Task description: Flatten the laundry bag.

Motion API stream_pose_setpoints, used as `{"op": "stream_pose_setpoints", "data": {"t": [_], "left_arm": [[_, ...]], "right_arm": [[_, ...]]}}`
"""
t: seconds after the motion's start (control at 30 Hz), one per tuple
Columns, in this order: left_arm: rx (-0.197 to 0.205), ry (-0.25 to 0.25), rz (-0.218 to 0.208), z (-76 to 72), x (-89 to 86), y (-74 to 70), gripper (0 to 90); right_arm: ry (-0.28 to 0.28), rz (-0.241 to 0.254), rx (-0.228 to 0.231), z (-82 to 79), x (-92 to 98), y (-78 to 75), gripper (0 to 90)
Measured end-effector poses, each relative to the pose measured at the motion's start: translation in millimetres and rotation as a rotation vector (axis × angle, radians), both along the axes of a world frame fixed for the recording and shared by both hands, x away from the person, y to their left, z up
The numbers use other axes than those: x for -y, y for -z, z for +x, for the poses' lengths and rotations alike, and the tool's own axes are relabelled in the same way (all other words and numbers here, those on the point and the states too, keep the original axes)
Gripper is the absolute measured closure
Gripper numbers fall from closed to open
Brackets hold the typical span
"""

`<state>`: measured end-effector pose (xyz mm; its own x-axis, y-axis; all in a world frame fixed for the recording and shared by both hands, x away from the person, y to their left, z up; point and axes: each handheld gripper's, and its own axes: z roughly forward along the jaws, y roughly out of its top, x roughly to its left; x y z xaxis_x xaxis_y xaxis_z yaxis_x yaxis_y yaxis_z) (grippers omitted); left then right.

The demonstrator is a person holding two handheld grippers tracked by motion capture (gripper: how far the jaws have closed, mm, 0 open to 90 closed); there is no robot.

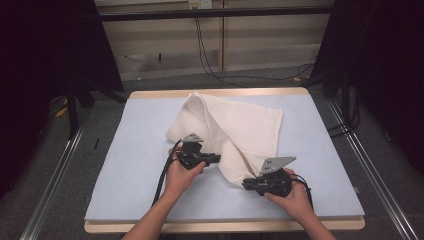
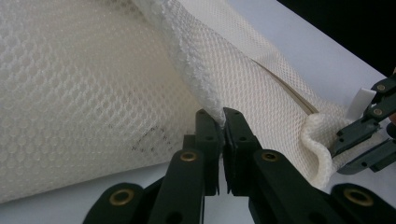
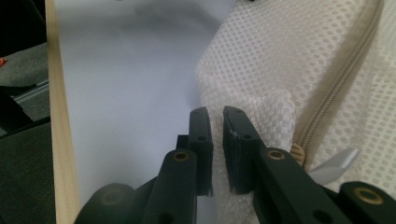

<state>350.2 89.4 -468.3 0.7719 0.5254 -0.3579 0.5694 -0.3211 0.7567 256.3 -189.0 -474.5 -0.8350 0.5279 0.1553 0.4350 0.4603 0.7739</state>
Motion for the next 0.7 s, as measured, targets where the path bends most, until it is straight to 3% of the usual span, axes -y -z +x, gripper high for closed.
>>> {"op": "stream_pose_setpoints", "data": {"t": [0.17, 0.27, 0.33, 0.4, 0.47, 0.7], "left_arm": [[-0.005, -0.009, -0.01, 0.0, -0.6, 0.2, 86.1], [0.006, -0.013, 0.023, 1.0, -2.0, 1.0, 86.4], [-0.017, -0.021, 0.008, 2.1, -4.2, 3.5, 86.3], [-0.014, -0.023, 0.017, 2.1, -4.9, 4.4, 86.3], [-0.024, -0.026, 0.012, 1.8, -5.6, 4.7, 86.3], [-0.022, -0.025, 0.018, -1.1, -7.1, 4.5, 86.3]], "right_arm": [[0.015, 0.056, -0.003, 1.2, 10.5, -5.0, 71.4], [0.044, 0.095, -0.01, 1.8, 16.5, -8.2, 63.4], [0.062, 0.056, -0.008, 2.3, 21.6, -9.4, 62.2], [0.084, 0.067, -0.009, 2.6, 26.8, -9.1, 58.4], [0.115, 0.022, 0.005, 3.9, 31.6, -9.1, 52.2], [0.136, 0.039, -0.032, 7.9, 36.3, -8.6, 40.7]]}}
